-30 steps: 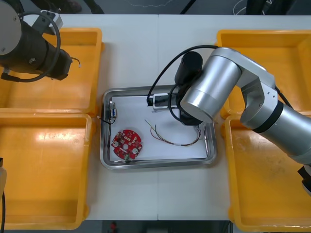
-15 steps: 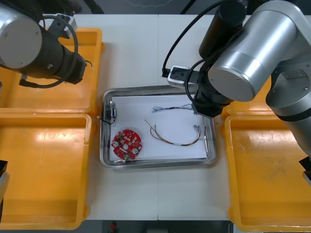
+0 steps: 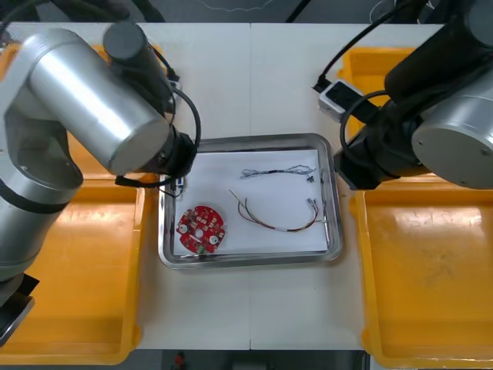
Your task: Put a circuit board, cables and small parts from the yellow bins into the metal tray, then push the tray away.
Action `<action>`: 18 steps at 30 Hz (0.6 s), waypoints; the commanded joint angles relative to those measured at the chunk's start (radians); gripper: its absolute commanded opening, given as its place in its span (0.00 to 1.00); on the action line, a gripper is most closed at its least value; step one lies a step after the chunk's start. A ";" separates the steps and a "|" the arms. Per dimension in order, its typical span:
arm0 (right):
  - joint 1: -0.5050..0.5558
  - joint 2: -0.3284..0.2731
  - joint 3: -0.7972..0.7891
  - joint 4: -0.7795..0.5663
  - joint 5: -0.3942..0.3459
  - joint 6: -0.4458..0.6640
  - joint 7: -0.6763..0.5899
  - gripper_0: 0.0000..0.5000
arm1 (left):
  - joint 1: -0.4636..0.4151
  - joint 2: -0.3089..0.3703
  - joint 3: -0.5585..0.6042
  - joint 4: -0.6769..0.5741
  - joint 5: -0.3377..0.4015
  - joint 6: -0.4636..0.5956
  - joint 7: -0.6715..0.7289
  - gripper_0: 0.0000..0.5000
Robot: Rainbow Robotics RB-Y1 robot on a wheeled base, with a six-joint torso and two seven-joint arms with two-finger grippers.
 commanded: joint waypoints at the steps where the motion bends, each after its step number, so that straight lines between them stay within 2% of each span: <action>1: 0.062 -0.057 -0.100 -0.079 -0.013 0.003 -0.122 1.00 | 0.008 -0.039 -0.086 0.036 -0.047 -0.050 0.162 0.00; 7: 0.160 -0.103 -0.218 -0.135 -0.084 0.003 -0.215 1.00 | 0.008 -0.059 -0.148 0.134 -0.083 -0.130 0.186 0.00; 13: 0.298 -0.134 -0.408 -0.176 -0.179 0.003 -0.303 1.00 | 0.008 -0.076 -0.197 0.229 -0.135 -0.233 0.214 0.00; 18: 0.385 -0.147 -0.530 -0.194 -0.225 0.003 -0.320 1.00 | 0.008 -0.081 -0.224 0.275 -0.160 -0.295 0.234 0.00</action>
